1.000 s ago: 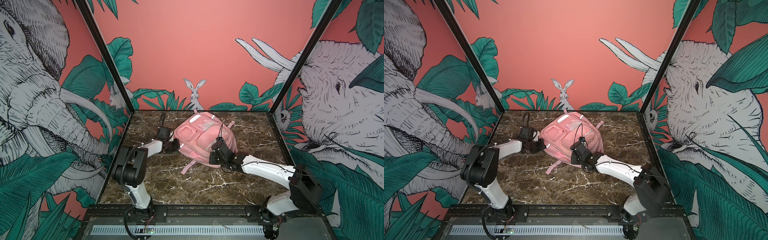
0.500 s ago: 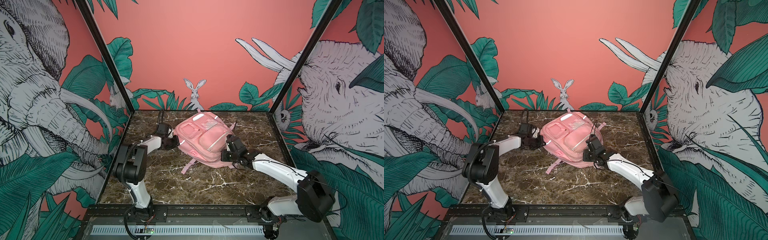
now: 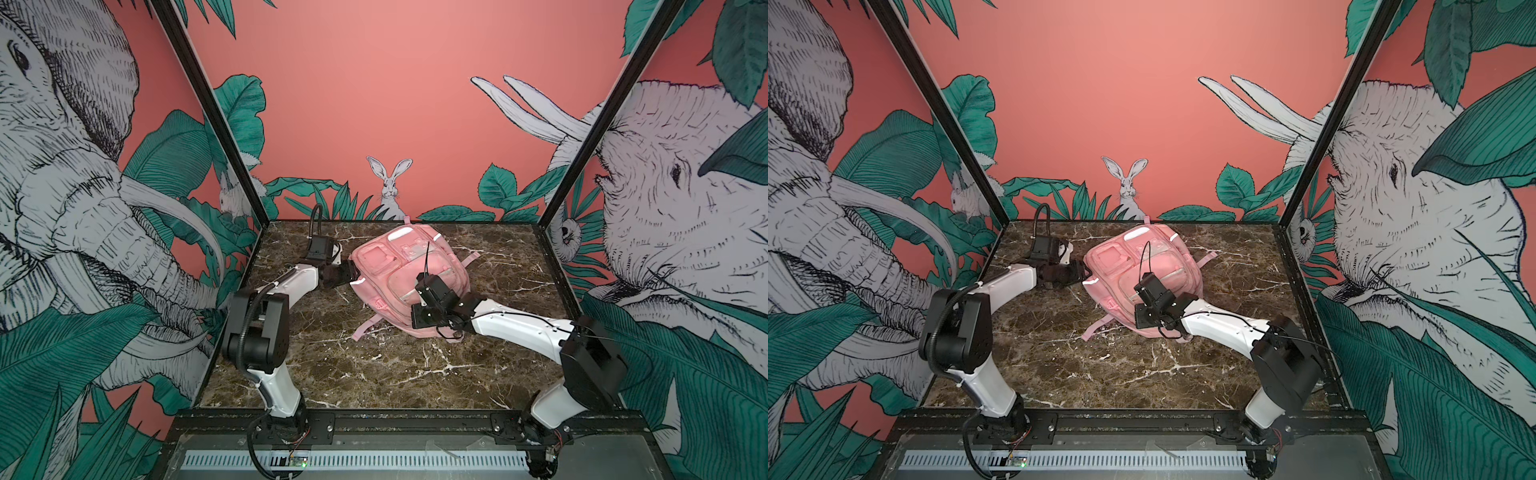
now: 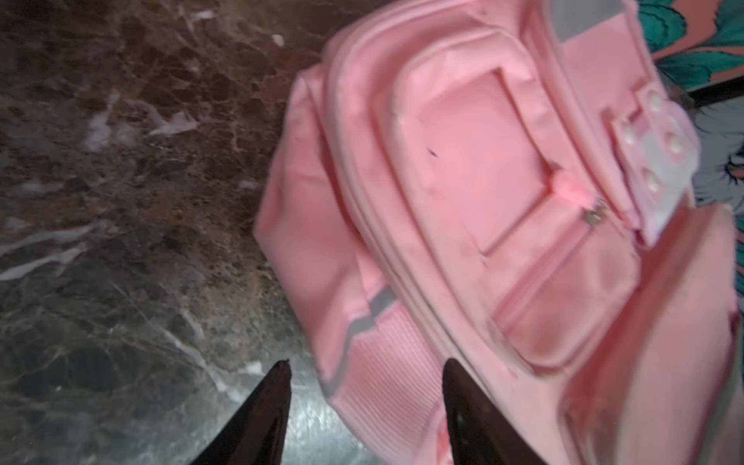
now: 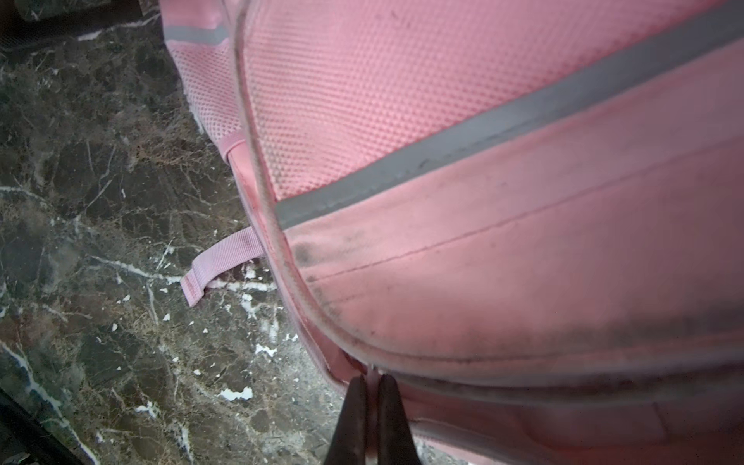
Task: Pack the student bag
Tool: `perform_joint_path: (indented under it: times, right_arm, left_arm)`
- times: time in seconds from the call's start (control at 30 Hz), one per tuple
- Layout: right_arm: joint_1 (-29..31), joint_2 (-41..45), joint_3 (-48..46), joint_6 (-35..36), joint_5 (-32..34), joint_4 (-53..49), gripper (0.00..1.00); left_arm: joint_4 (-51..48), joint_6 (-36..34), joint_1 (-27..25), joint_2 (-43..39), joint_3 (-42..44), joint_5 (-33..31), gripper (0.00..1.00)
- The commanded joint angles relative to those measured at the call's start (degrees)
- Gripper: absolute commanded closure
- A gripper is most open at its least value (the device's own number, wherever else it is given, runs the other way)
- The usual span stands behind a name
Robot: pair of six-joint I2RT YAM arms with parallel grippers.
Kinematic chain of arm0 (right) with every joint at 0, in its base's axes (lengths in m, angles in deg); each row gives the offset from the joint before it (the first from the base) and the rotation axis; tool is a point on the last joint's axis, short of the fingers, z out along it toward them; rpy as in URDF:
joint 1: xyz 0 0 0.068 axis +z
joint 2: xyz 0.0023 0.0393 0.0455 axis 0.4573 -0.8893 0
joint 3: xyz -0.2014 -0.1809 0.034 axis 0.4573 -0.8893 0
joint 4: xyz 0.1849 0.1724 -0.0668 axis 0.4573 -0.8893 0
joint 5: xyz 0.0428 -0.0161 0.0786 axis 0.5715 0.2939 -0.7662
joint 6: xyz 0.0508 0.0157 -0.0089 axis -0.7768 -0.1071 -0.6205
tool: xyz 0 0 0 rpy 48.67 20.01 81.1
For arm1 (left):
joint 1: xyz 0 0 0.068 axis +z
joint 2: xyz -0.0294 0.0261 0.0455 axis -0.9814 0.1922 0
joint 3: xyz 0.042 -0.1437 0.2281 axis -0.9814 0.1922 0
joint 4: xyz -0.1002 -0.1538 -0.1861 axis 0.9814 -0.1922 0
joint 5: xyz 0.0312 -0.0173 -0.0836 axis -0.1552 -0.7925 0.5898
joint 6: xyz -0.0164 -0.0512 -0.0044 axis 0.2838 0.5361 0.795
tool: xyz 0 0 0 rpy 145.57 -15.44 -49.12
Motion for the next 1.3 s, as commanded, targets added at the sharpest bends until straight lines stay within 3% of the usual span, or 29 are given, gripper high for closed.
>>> perform_joint_path:
  times: [0.0, 0.17, 0.47, 0.53, 0.67, 0.77, 0.93, 1.27]
  right_arm:
    - [2.57, -2.57, 3.66, -0.15, -0.95, -0.36, 0.96]
    - [3.99, -5.52, 8.31, 0.54, -1.20, -1.68, 0.97]
    - [4.23, -3.66, 7.66, 1.68, 1.29, -4.05, 0.97]
    - [4.17, -2.95, 6.62, 1.84, 1.54, -4.10, 0.97]
    - [4.09, -2.10, 5.35, 2.04, 3.16, -5.69, 0.98]
    - [3.19, -0.39, 3.74, 2.79, 4.74, -7.24, 0.98]
    - [-1.37, 4.21, -0.49, 4.58, 5.61, -8.82, 0.98]
    - [-11.43, 8.40, -4.32, 9.37, 7.45, -10.37, 0.98]
  left_arm:
    - [-2.46, -1.90, -3.34, -7.07, 3.76, 0.75, 0.38]
    - [2.31, 1.84, -7.58, -9.79, 8.45, 4.61, 0.37]
    - [6.38, 6.00, -15.03, -2.47, 6.66, 4.70, 0.37]
    - [7.04, 6.58, -15.26, -1.32, 6.29, 4.37, 0.46]
    - [7.50, 7.04, -15.26, -0.27, 5.20, 3.77, 0.81]
    - [4.99, 5.83, -15.24, -1.00, 4.01, 1.47, 0.97]
    - [-0.04, 2.51, -14.80, -2.54, 2.42, -2.84, 1.00]
    - [-1.64, 0.90, -10.21, -4.82, 3.76, -2.87, 1.00]
